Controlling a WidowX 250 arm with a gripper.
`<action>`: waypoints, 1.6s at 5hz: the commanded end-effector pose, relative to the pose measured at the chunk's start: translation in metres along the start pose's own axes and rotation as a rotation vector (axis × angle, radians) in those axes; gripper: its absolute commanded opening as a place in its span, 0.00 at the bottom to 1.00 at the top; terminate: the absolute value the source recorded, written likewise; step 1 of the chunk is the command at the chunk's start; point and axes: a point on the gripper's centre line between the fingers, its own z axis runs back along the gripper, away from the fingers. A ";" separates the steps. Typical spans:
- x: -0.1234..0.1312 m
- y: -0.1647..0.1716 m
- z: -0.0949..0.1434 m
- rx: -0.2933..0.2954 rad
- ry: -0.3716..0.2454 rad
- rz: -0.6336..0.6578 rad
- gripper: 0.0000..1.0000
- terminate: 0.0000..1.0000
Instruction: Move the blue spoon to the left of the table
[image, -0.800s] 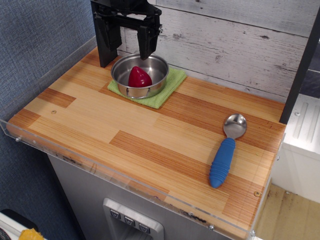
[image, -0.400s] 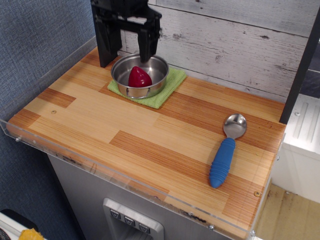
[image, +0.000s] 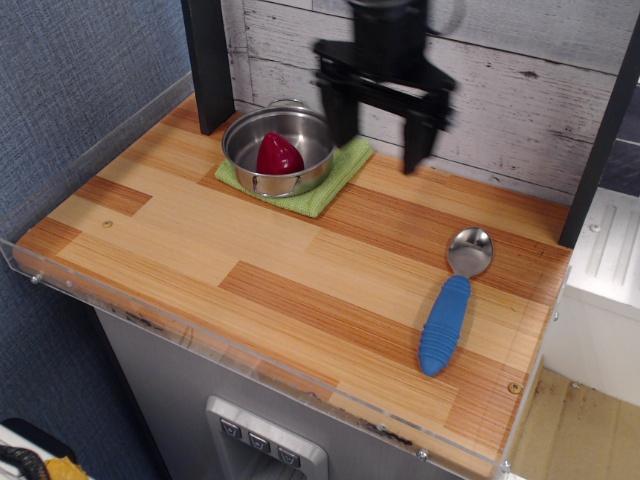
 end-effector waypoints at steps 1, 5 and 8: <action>-0.005 -0.061 -0.004 0.094 -0.041 -0.007 1.00 0.00; -0.040 -0.088 -0.062 0.008 -0.079 0.024 1.00 0.00; -0.039 -0.097 -0.093 0.001 0.009 0.020 0.00 0.00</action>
